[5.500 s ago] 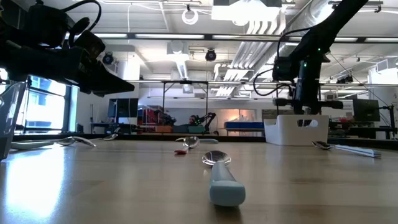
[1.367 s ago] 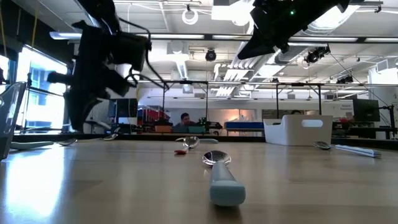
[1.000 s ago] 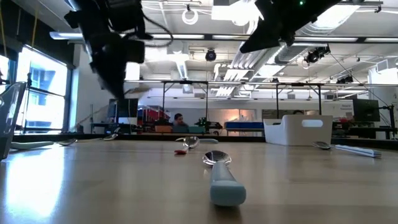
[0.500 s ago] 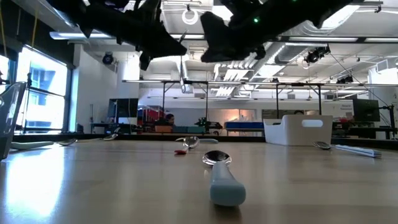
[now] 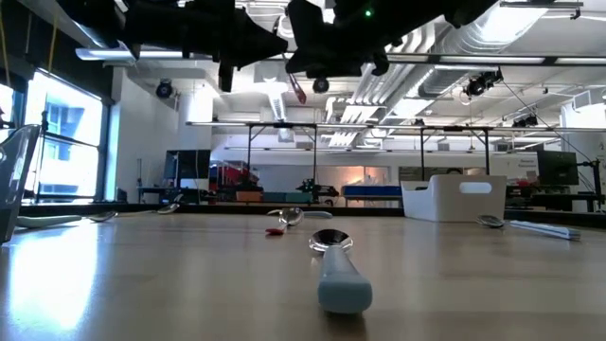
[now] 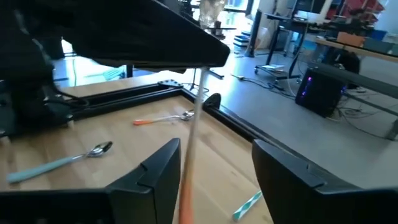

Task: Sort silverware by color (type)
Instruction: Put the orange spoon into the transparent bin, then put the light blue spoon into the black bin

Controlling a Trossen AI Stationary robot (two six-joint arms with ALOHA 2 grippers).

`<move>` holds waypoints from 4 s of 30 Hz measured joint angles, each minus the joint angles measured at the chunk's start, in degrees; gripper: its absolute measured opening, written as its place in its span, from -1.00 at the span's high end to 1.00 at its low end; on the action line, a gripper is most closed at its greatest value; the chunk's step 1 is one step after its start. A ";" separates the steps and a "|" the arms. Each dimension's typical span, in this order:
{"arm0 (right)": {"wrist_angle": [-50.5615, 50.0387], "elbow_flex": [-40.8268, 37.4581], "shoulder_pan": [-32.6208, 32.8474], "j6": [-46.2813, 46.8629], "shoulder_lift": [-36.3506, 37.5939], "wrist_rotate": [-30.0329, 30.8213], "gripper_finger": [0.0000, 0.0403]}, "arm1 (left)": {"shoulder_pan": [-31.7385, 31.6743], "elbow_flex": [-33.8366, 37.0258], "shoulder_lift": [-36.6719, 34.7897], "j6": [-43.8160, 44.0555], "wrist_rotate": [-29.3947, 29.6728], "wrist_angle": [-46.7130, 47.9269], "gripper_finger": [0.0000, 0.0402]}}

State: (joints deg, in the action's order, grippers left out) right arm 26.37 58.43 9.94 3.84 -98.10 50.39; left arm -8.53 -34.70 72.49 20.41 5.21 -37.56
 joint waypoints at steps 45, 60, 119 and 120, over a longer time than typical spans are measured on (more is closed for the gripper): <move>-56.35 0.02 17.03 60.15 20.85 -13.60 1.00 | -1.69 13.76 -9.90 -7.15 1.38 -7.06 0.21; -61.45 0.02 50.43 120.44 16.23 -20.27 1.00 | -1.97 19.32 -18.24 -7.98 -1.01 -7.20 0.22; -69.60 -3.98 50.04 123.58 13.75 -46.70 0.31 | 7.87 19.32 -19.32 -7.15 -6.27 -5.14 0.22; -70.10 -3.72 50.04 123.27 13.77 -47.56 0.29 | 7.81 19.32 -19.32 -7.15 -6.27 -5.14 0.22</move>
State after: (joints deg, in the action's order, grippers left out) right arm -43.73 54.72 59.99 127.10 -84.33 2.83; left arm -0.72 -15.38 53.17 13.26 -1.06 -42.70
